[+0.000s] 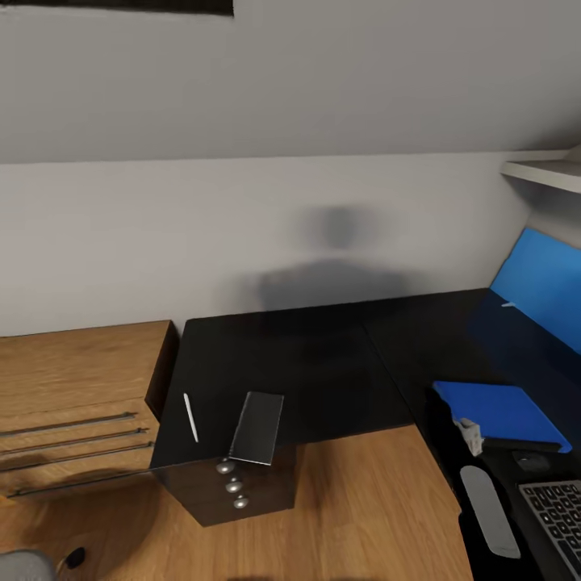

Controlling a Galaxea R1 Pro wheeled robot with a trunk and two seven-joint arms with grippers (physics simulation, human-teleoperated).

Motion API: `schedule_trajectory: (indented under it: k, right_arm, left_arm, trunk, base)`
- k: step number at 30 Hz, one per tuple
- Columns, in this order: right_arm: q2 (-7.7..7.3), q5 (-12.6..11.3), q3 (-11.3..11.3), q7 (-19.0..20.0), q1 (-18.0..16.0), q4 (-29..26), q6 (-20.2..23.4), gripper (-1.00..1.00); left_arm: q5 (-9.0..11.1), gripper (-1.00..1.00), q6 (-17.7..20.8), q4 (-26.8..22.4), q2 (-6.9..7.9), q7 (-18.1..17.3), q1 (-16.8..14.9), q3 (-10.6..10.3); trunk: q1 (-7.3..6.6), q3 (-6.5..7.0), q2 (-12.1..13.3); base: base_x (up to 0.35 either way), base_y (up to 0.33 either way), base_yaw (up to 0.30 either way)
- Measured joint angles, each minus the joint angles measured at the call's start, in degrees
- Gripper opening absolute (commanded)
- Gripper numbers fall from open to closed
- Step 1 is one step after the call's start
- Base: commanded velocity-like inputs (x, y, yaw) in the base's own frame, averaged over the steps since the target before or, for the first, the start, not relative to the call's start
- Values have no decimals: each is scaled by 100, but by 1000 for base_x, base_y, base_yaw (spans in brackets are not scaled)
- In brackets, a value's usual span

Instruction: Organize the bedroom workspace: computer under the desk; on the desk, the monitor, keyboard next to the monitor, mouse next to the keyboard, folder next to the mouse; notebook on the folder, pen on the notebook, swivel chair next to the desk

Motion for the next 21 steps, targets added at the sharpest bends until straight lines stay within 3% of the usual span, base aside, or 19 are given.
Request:
schedule_trajectory:
  k: [5, 8, 11, 17, 21]
  right_arm:
    - [2, 2, 183, -4, 0, 148, -6, 100]
    - [3, 0, 605, -6, -1, 263, -64, 100]
    - [-3, 0, 743, -7, -1, 347, -111, 100]
    - [-15, 0, 907, -8, 0, 450, -117, 100]
    - [-43, 4, 1215, -14, 0, 466, -117, 100]
  left_arm:
    - [-1, 100, 0, 0, 1, 0, 0, 0]
    - [1, 100, -1, -1, 0, 1, 0, 0]
    - [6, 100, -1, 0, 2, 1, 1, 2]
    - [5, 100, -1, -1, 7, 1, 0, 0]
    - [2, 100, -1, -2, 8, 1, -1, -1]
  trunk:
    - [0, 32, 0]
    - [2, 46, 1]
    - [2, 50, 1]
    - [2, 53, 1]
    - [1, 53, 1]
  base:
    - [-1, 1, 206]
    - [-146, 133, 233]
    - [-221, 199, 215]
    - [-212, 195, 62]
    - [-72, 65, 11]
